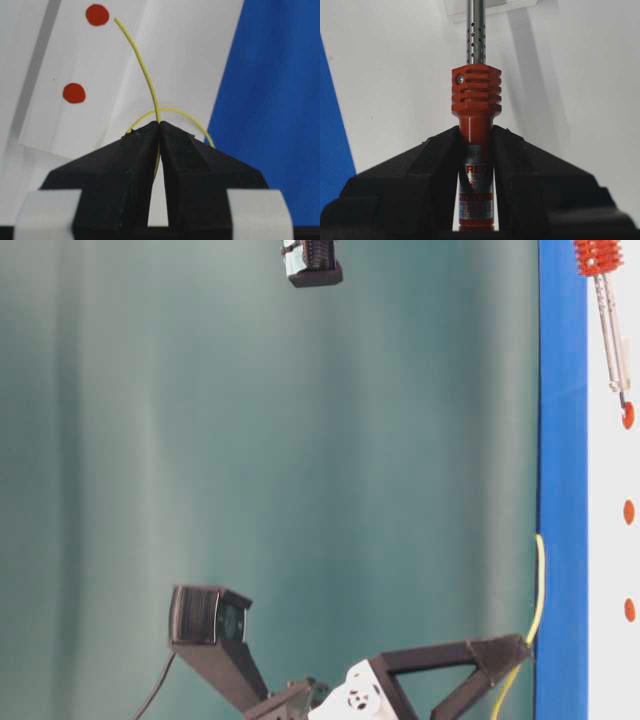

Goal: Touch the tip of the soldering iron to the tip of the solder at the mark.
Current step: 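Pull both grippers back from the strip, then lower solder and iron back onto the table and open grippers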

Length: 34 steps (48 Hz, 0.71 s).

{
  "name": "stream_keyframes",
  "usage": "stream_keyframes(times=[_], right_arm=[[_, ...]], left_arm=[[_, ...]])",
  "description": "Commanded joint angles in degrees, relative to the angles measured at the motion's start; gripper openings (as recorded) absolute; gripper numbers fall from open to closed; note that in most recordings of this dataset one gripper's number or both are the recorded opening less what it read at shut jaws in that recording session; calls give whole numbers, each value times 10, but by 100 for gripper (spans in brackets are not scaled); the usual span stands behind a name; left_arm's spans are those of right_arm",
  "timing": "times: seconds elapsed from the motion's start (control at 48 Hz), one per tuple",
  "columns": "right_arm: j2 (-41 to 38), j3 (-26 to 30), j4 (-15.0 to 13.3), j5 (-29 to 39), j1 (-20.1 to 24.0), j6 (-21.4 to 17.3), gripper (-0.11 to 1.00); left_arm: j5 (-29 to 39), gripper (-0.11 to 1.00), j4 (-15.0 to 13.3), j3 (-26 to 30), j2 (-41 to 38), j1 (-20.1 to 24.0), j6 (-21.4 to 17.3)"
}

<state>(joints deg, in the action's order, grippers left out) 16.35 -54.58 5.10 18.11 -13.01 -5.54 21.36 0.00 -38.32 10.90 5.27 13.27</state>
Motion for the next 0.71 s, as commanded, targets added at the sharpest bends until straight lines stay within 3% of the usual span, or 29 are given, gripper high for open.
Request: stream_keyframes(times=[0.0, 0.438, 0.688], right_arm=[[18, 3, -2, -4, -1, 0, 6], [183, -67, 1, -17, -3, -2, 6], [202, -72, 2, -19, -3, -11, 6]], left_arm=[[-17, 2, 1, -4, 20, -1, 3], [-47, 2, 1, -57, 74, -4, 6], [-73, 2, 1, -82, 95, -7, 26]])
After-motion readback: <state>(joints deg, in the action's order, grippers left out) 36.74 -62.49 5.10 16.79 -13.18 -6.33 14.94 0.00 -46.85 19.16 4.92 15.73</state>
